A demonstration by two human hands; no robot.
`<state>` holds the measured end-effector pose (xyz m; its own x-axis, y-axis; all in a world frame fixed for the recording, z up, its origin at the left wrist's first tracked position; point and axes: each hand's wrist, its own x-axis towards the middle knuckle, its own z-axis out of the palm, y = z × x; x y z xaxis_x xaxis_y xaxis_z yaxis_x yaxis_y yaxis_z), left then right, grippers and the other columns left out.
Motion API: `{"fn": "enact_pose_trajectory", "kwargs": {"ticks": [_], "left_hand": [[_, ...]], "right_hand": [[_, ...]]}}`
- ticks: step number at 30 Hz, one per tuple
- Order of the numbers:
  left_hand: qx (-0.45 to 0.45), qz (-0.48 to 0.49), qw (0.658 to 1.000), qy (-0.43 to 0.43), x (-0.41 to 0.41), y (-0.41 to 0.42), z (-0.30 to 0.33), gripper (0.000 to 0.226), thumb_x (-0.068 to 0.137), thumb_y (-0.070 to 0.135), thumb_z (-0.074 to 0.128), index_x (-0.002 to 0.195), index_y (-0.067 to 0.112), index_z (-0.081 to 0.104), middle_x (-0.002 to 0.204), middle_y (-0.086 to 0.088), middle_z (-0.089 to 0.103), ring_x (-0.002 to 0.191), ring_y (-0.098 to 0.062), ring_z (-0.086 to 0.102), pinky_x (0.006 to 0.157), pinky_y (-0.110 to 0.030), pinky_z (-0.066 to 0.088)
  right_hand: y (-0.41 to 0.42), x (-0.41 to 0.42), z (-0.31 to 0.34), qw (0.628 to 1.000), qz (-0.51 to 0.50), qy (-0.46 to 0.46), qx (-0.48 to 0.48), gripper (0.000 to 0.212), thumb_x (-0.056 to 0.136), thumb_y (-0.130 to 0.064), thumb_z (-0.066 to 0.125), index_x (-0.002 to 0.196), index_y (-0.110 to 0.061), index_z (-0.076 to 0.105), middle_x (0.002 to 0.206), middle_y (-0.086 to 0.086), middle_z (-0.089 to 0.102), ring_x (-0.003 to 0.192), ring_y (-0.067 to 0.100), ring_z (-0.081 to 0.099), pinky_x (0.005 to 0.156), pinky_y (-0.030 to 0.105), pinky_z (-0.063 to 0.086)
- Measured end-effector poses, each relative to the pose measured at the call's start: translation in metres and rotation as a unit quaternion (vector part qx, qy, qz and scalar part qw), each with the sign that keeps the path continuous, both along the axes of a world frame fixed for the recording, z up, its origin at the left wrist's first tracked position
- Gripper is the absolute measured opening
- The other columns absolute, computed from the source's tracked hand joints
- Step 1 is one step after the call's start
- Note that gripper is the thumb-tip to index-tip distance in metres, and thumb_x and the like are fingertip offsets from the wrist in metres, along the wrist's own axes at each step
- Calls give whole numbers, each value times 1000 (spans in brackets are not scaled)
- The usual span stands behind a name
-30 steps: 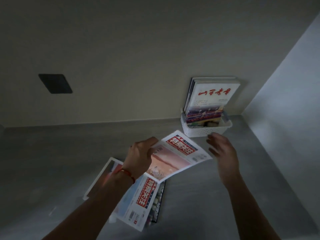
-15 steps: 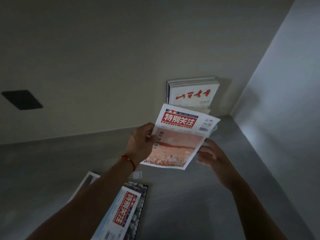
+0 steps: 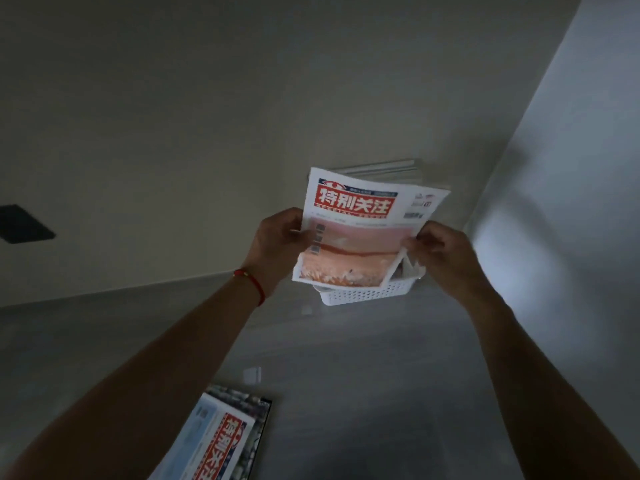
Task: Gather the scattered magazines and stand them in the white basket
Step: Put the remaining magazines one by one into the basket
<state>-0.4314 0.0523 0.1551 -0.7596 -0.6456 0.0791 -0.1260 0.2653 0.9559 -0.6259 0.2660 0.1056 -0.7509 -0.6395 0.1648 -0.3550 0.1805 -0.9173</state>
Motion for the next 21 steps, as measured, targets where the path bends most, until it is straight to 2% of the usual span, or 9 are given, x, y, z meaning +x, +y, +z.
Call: {"fn": "enact_pose_trajectory", "kwargs": {"ticks": [2, 4, 6, 8, 12, 17, 21], "left_hand": [[46, 29, 998, 18, -14, -1, -10, 24, 84, -3, 68, 89, 19, 75, 89, 4, 77, 81, -8, 73, 73, -23, 58], [72, 60, 995, 26, -30, -2, -23, 21, 84, -1, 70, 96, 15, 77, 83, 10, 77, 78, -3, 72, 70, -17, 56], [75, 97, 992, 6, -43, -6, -35, 20, 84, 5, 72, 99, 18, 78, 81, 12, 77, 76, -2, 72, 72, -19, 58], [64, 133, 988, -34, -54, -11, -48, 18, 83, 13, 74, 98, 20, 78, 86, 8, 78, 80, -7, 73, 80, -28, 60], [53, 192, 974, -110, -67, -12, -71, 14, 82, 20, 72, 95, 20, 79, 84, 0, 78, 80, -15, 73, 83, -36, 62], [92, 255, 949, -162, -77, -15, -92, 18, 80, 25, 69, 91, 17, 80, 86, -6, 79, 84, -21, 74, 81, -36, 62], [96, 280, 940, -168, -82, -15, -98, 17, 77, 25, 69, 88, 16, 80, 82, -3, 78, 75, -17, 70, 76, -30, 59]], "right_hand": [[-6, -15, 5, 997, -43, 66, 6, 6, 90, -22, 72, 94, -17, 73, 83, -16, 75, 70, 0, 71, 63, 14, 54], [-12, -28, 7, 991, -70, 114, 5, 10, 90, -24, 71, 95, -16, 73, 91, -13, 74, 75, -2, 70, 66, 13, 55], [-19, -40, 3, 988, -78, 133, 4, 10, 90, -23, 70, 96, -16, 74, 92, -14, 72, 76, -8, 67, 67, 8, 53], [-25, -50, -5, 987, -81, 140, 7, 10, 90, -23, 70, 95, -16, 74, 90, -14, 71, 74, -12, 66, 66, 5, 52], [-38, -60, -36, 988, -86, 118, 41, 13, 89, -25, 70, 93, -14, 76, 86, -9, 74, 72, -3, 69, 67, 20, 58], [-54, -55, -80, 990, -82, 78, 85, 18, 93, -25, 62, 100, -14, 75, 96, 2, 78, 74, 4, 69, 63, 11, 49], [-61, -50, -94, 991, -94, 34, 92, 22, 93, -14, 58, 109, -10, 73, 107, 8, 77, 90, 17, 74, 73, 19, 55]]}}
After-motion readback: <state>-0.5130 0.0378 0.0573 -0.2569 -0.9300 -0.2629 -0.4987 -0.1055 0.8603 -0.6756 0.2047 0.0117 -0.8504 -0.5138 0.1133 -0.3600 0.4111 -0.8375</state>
